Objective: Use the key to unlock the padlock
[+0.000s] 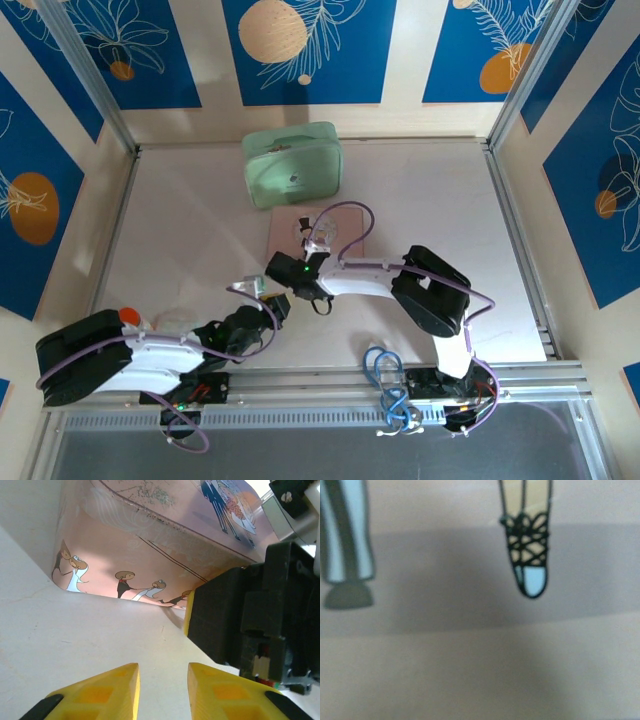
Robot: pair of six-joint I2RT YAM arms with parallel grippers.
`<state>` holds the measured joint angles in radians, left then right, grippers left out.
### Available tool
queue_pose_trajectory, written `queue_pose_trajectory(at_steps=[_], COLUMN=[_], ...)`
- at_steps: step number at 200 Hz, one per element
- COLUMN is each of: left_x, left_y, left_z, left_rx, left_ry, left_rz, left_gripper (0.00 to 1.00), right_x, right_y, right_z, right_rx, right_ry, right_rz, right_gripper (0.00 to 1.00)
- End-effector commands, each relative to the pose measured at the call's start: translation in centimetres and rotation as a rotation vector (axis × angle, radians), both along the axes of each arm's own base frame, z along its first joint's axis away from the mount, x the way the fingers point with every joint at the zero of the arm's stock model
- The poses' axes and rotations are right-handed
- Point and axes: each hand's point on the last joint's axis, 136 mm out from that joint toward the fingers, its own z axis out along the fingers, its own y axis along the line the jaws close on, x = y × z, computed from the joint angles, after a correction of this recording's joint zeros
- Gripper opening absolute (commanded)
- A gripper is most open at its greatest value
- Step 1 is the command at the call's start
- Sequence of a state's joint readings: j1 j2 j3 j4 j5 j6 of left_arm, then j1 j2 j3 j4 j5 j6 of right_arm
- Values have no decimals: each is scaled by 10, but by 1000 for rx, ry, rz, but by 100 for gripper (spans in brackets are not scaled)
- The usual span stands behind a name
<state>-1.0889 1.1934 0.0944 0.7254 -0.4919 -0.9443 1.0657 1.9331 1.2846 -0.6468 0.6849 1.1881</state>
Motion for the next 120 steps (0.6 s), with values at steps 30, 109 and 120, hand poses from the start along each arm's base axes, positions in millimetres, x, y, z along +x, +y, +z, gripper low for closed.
queue_pose_trajectory(at_steps=[30, 109, 120], left_x=[0, -7, -6], left_y=[-19, -45, -44], left_z=[15, 28, 25], left_rx=[-28, -62, -92], left_ry=[-34, -45, -42], left_rz=[-62, -101, -87], left_gripper=[33, 52, 54], right_x=[-32, -45, -46], right_y=[-10, 6, 7], right_z=[-6, 18, 21], right_rx=[34, 151, 166], right_ry=[394, 607, 623], right_rz=[2, 115, 138], right_gripper=[0, 0, 0])
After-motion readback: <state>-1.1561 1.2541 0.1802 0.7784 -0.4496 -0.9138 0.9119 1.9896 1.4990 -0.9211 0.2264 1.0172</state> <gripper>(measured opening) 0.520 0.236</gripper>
